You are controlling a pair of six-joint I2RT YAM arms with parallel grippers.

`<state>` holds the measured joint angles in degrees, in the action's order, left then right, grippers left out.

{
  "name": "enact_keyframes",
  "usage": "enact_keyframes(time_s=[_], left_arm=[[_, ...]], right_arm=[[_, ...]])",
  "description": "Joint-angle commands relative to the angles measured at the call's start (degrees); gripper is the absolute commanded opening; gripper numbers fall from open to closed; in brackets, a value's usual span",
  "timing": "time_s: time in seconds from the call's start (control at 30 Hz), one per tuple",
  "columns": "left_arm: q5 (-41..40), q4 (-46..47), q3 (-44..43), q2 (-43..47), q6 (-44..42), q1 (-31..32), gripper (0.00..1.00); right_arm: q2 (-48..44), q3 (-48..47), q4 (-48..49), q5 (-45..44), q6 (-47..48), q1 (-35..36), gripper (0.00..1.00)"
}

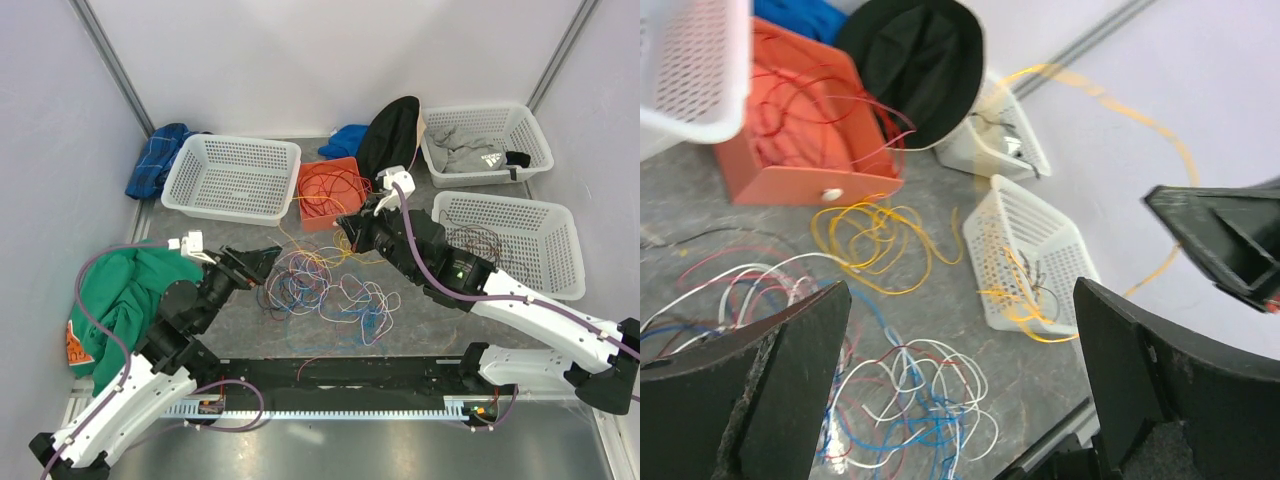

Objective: Untangle the cables

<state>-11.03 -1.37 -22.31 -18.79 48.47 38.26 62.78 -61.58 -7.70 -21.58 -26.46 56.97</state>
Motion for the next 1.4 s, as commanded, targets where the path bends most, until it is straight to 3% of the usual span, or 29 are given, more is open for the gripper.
enact_keyframes(time_s=[0.0,0.23,0.37,0.7,0.77,0.83,0.87,0.9,0.93,1.0,1.1,1.2,1.37], left_arm=[[5.3,11.0,1.3,-0.7,-4.4,-0.2,1.00],[5.7,21.9,6.1,3.8,-6.1,-0.2,1.00],[6.1,22.3,4.2,-0.4,-9.3,-0.2,1.00],[6.1,24.7,2.5,-11.3,-7.5,-0.2,0.98],[6.6,25.4,2.3,-12.4,-7.7,-0.2,0.91],[7.3,26.2,2.3,-12.9,-7.9,-0.2,0.67],[7.6,26.7,2.0,-12.8,-8.1,-0.2,0.50],[7.3,26.6,1.7,-12.7,-8.0,-0.2,0.07],[6.4,25.8,1.2,-12.7,-7.9,-0.2,0.02],[3.4,21.8,-1.3,-12.5,-7.2,-0.2,0.02],[-2.8,14.2,-7.2,-13.9,-6.6,-0.2,0.02],[-9.2,6.0,-16.3,-19.0,-8.1,-0.4,0.02],[-16.0,2.0,-30.9,-27.6,-13.1,-2.5,0.02]], right_arm=[[-0.2,-2.8,-2.5,1.1,-1.2,0.6,0.00],[-0.2,-2.1,-2.7,1.7,-1.8,0.9,0.00],[-0.2,-2.2,-2.4,3.8,-2.7,1.6,0.00],[-2.3,-2.7,-2.5,9.2,-4.7,3.8,0.00],[-2.7,-2.4,-2.5,9.8,-4.8,3.8,0.00],[-3.1,-1.6,-2.4,9.4,-4.8,3.9,0.00],[-3.3,-1.4,-2.5,9.1,-4.9,3.9,0.00],[-3.6,-0.9,-2.6,8.3,-4.9,3.9,0.14],[-4.1,-0.6,-2.6,8.3,-4.8,3.9,0.25],[-4.7,0.1,-2.8,7.6,-4.7,3.9,0.51],[-6.3,0.8,-3.1,5.1,-4.8,3.9,0.65],[-7.8,1.5,-3.9,2.9,-4.6,3.8,0.71],[-11.5,4.6,-4.2,0.6,-4.4,3.8,0.72]])
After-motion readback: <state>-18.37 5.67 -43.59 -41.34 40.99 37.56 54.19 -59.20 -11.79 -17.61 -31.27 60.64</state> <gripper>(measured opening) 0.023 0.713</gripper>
